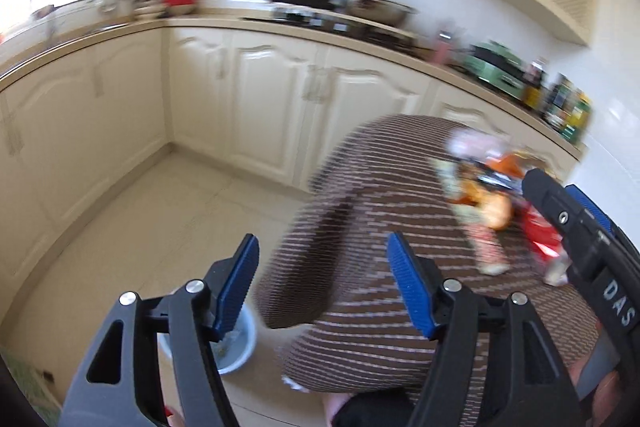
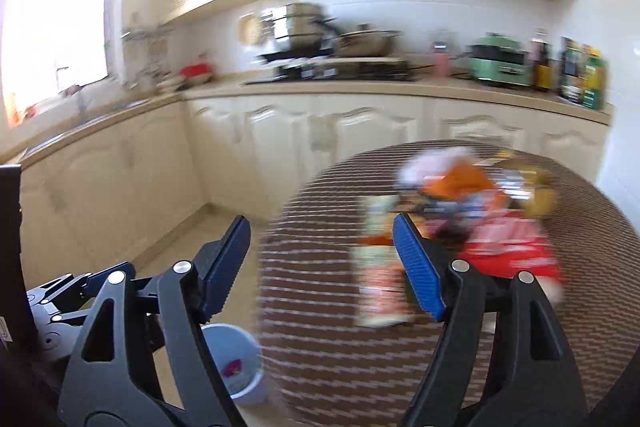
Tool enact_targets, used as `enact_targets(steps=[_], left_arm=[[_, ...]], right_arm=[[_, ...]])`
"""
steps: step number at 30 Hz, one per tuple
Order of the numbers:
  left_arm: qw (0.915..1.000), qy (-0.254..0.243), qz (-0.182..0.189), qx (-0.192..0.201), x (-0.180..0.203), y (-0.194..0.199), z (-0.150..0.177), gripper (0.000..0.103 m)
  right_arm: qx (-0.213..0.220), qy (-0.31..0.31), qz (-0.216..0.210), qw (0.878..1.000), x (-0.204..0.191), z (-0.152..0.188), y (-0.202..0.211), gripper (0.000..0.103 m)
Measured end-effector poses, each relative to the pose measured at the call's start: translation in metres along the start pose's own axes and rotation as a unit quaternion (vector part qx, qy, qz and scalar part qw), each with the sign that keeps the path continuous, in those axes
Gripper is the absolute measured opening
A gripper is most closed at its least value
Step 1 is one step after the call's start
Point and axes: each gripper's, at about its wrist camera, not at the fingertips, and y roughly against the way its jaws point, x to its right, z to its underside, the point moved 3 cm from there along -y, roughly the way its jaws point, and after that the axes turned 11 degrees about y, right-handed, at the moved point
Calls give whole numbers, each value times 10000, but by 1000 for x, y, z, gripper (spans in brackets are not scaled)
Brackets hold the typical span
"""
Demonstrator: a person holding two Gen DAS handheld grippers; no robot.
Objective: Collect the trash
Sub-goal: 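Move both tools back over the table toward the red can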
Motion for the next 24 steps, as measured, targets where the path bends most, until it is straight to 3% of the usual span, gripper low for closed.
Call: enact_targets(steps=[3, 8, 14, 19, 20, 22, 24], left_arm=[[9990, -260, 262, -238, 38, -7, 10, 66], [9957, -576, 488, -532, 89, -29, 24, 67], [9912, -887, 353, -912, 120, -68, 38, 67], [9880, -1079, -96, -1103, 126, -91, 41, 66], [9884, -1088, -120, -1057, 126, -92, 39, 64], [9883, -1110, -148, -1036, 126, -94, 38, 35], [9887, -1078, -84, -1035, 124, -92, 37, 26]], right_arm=[[-126, -436, 345, 9984, 55, 11, 12, 74], [-402, -1192, 444, 9911, 120, 43, 15, 74], [-847, -1955, 43, 9770, 171, 66, -11, 74], [-1156, -2319, -471, 9647, 180, 79, -33, 74], [-1188, -2342, -575, 9632, 179, 81, -35, 74], [-1246, -2345, -710, 9615, 175, 82, -37, 74], [-1314, -2379, -799, 9590, 171, 83, -40, 74]])
